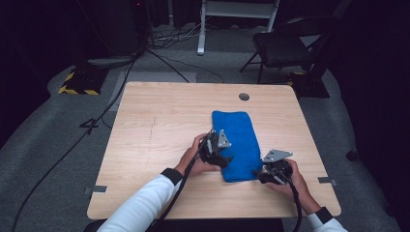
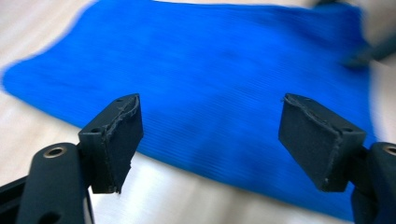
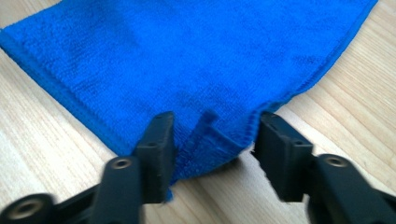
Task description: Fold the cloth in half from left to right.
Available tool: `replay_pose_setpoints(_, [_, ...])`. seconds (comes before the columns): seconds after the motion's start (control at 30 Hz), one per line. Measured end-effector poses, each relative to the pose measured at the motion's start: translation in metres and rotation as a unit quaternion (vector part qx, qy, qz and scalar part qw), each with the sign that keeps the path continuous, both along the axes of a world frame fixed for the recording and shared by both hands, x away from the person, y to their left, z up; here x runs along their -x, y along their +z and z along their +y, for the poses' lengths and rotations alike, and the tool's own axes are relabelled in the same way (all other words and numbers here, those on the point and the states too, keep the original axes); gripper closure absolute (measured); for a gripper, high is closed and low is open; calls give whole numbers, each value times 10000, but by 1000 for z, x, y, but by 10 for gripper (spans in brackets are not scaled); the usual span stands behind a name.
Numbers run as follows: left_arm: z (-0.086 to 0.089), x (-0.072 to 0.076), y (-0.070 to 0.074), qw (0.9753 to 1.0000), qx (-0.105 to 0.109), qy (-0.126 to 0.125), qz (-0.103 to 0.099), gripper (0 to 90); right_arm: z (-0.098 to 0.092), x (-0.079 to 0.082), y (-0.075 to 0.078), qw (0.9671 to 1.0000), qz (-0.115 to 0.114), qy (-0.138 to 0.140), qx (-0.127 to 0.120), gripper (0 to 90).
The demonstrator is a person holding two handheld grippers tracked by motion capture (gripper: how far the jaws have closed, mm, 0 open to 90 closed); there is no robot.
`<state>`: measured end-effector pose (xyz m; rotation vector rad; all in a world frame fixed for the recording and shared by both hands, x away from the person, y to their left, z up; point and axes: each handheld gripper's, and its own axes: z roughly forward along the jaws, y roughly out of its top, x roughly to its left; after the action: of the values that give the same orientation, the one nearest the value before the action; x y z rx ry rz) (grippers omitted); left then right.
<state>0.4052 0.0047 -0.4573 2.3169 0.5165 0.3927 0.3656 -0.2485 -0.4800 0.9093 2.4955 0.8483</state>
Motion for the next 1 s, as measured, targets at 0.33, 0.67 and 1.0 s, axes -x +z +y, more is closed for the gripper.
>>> replay_pose_setpoints(0.33, [-8,46,-29,9982,-338,-417,263,227,-17,-3,1,9998,119,-142,-113,335])
replay_pose_setpoints(0.67, [3,43,-34,9970,-234,-517,520,567,-25,-7,0,9996,-15,-69,-291,326])
replay_pose_setpoints(1.0, [23,47,-33,9964,-345,-641,423,796,-14,-12,-5,9997,-104,84,-223,353])
